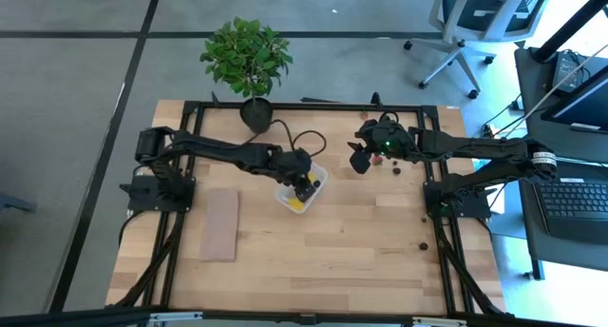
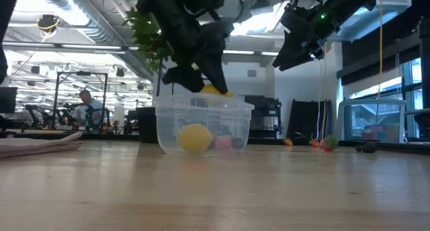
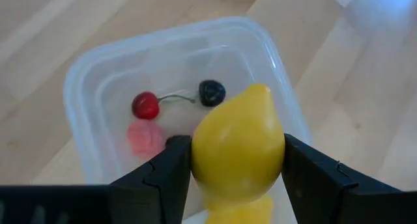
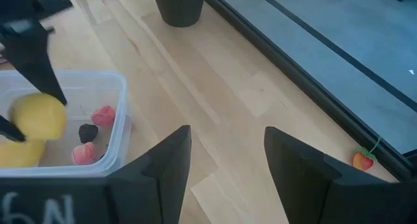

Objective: Pick and placing Produce into tupperware
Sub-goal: Put the lemon into the transparent bin, then put the bottom strawberry into the transparent bin

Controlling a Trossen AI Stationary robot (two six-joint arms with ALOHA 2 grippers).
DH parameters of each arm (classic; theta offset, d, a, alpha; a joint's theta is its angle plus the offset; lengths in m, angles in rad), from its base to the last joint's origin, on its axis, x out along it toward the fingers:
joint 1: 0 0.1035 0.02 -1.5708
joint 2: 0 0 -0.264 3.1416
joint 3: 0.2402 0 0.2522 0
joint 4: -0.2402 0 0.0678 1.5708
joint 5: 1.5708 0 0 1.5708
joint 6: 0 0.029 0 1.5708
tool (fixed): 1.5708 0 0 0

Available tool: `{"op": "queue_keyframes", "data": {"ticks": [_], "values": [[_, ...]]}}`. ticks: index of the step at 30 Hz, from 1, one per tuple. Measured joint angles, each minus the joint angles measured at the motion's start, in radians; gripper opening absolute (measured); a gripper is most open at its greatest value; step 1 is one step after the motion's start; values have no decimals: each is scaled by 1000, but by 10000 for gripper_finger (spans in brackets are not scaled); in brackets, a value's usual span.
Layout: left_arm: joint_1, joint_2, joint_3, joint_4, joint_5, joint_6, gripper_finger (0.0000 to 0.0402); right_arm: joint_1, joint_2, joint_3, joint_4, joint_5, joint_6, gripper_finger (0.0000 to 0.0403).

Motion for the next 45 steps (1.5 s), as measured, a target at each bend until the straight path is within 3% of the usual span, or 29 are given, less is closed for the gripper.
{"op": "queue_keyframes", "data": {"ticks": [7,19,27,33,37,41,45], "values": [[-1,62,-1,-36,4,-50,202,0,0,0,1,0,0,197],[0,65,-1,-27,4,-51,228,0,0,0,-16,0,7,197],[15,42,-1,-25,4,27,226,0,0,0,-20,0,7,197],[37,-112,-1,-3,-27,151,231,0,-14,31,-152,0,27,197],[43,-257,-25,53,-165,285,227,0,-14,124,-401,0,204,197],[53,-428,-151,206,-287,363,226,-1,-14,199,-597,-1,373,197],[132,-610,-365,396,-182,346,225,-3,-13,214,-708,-24,495,197]]}}
